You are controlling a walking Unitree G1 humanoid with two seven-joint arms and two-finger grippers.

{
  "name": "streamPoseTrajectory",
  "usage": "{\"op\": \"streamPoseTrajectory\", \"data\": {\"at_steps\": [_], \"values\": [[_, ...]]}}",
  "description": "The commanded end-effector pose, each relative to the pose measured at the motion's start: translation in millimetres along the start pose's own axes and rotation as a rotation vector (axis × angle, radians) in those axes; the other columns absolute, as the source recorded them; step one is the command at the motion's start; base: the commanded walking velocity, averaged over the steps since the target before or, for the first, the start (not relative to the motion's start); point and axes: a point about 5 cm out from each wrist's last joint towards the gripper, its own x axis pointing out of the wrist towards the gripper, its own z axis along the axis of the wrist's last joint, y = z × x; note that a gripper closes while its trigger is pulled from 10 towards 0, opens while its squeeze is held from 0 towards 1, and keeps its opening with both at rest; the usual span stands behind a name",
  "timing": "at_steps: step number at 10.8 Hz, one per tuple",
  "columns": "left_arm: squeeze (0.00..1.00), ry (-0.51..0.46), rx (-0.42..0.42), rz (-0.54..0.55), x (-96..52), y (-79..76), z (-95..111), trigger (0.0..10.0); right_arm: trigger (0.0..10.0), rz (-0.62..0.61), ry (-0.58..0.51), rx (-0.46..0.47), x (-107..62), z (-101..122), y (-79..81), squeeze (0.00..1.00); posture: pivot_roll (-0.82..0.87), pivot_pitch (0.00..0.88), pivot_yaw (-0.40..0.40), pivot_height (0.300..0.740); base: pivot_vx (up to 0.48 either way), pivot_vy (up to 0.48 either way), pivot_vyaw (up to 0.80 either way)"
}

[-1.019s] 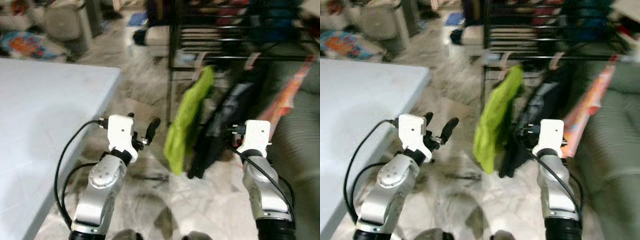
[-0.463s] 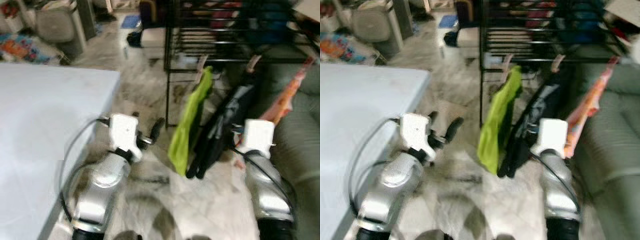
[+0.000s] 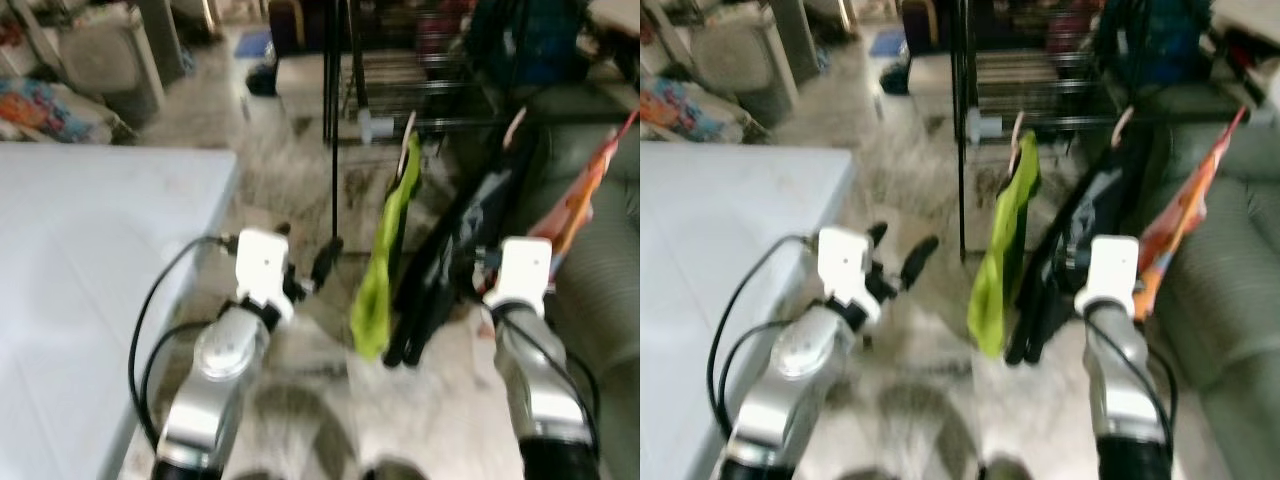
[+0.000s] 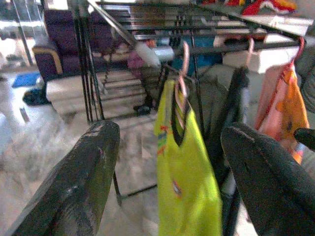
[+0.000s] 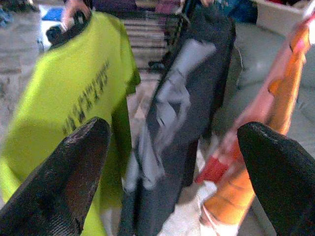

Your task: Hang hanger

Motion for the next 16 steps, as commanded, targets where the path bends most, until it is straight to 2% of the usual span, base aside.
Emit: {"op": "streamPoseTrajectory", "data": {"at_steps": [1,6,9,11,14,16], "values": [[0.0,-0.005,0.02,0.016,-2.0,6.3,2.5,10.0,10.0,0.019,-0.031,0.007,0.8,7.0,8.1,0.0,-0.05,0.015,0.028,0.74,0.48,0.0,0.0],[0.0,-0.007,0.026,0.001,-2.1,3.0,1.8,10.0,10.0,0.036,-0.011,-0.01,1.8,2.6,11.1,0.0,-0.04,0.017,0.025,0.74,0.48,0.0,0.0],[0.0,-0.007,0.011,0.005,-2.1,2.6,1.8,10.0,10.0,0.055,0.03,-0.004,4.7,-2.8,12.2,0.0,-0.04,0.016,0.022,0.74,0.48,0.0,0.0],[0.0,-0.009,-0.009,0.008,-2.1,2.9,2.0,10.0,10.0,0.057,0.018,-0.006,8.7,-0.4,12.8,0.0,-0.04,0.016,0.021,0.74,0.474,0.0,0.0],[0.0,0.006,-0.011,0.034,-3.0,4.6,0.6,10.0,10.0,0.084,0.026,-0.001,9.3,-1.1,17.4,0.0,-0.04,0.017,0.018,0.74,0.0,0.0,0.0],[0.0,0.022,-0.014,0.042,-3.9,6.0,-1.2,10.0,10.0,0.222,0.056,-0.001,-2.8,-6.7,32.2,0.0,-0.04,0.021,0.021,0.74,0.0,0.0,0.0]]}}
